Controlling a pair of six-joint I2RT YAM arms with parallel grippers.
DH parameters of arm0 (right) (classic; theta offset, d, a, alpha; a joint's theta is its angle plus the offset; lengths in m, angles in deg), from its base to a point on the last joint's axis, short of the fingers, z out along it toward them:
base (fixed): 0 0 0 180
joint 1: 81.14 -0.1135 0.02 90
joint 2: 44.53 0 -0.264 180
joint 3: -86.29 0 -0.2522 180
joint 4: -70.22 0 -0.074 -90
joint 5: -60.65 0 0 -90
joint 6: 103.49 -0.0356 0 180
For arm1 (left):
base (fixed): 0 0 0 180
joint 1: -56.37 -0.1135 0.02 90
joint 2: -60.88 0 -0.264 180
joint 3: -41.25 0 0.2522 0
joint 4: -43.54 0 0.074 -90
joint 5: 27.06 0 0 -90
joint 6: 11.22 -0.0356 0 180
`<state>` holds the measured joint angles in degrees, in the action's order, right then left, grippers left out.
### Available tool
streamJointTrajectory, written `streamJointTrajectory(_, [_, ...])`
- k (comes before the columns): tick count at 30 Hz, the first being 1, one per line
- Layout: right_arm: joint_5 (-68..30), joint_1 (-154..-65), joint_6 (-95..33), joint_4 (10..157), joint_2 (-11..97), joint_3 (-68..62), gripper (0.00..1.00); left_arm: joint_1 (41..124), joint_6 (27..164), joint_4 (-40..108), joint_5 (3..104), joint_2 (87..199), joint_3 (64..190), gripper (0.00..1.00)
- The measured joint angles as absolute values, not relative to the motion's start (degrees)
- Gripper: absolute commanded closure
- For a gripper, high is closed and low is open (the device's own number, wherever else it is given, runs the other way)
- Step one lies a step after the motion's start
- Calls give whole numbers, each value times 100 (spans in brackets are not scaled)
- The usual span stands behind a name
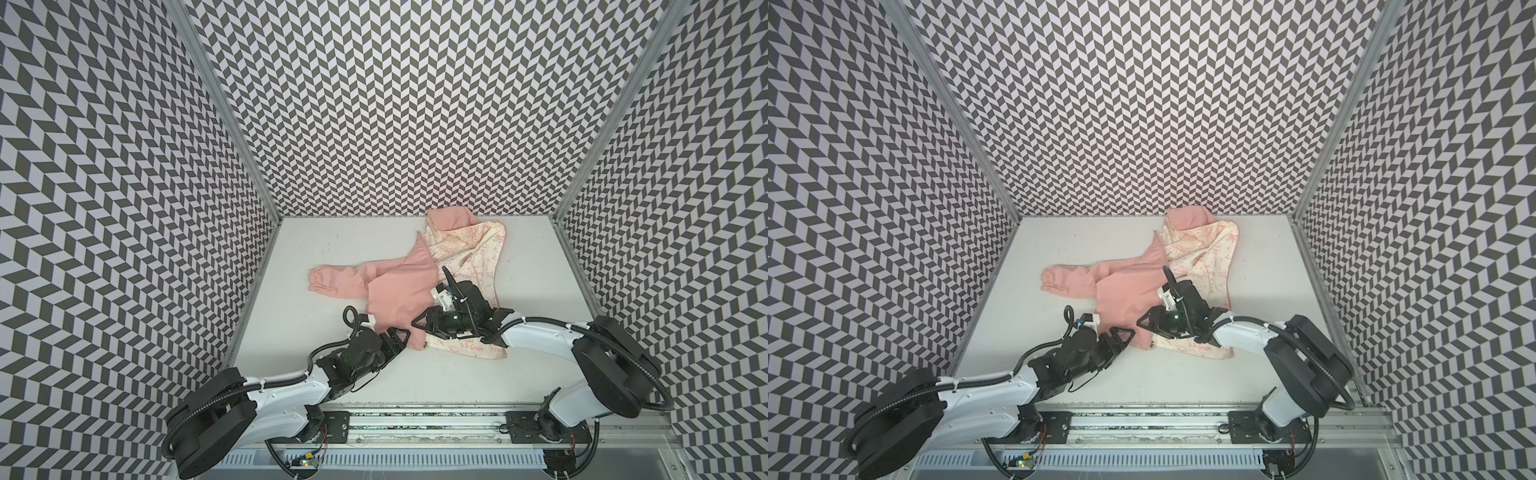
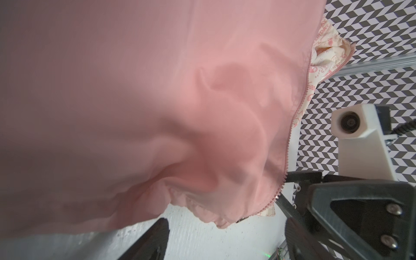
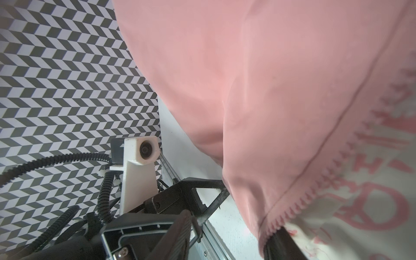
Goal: Zip up the jacket
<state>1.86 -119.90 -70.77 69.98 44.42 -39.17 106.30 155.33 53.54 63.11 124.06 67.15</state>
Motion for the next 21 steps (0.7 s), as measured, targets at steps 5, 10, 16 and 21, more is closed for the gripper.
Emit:
streamJointTrajectory(5, [225, -12036, -7064, 6810, 4638, -4103, 50, 10630, 15531, 5232, 6317, 12406, 6715, 18])
streamJointTrajectory(10, [301, -12038, -7075, 6493, 4944, -4359, 49, 10633, 15529, 5197, 6317, 12423, 6715, 18])
streamJointTrajectory(16, [498, -12049, -7230, 5868, 5276, -4468, 59, 10648, 15511, 5158, 6317, 12443, 6715, 18])
streamJointTrajectory(21, [585, -12090, -7359, 5621, 5263, -4527, 77, 10729, 15389, 5009, 6337, 12298, 6715, 18])
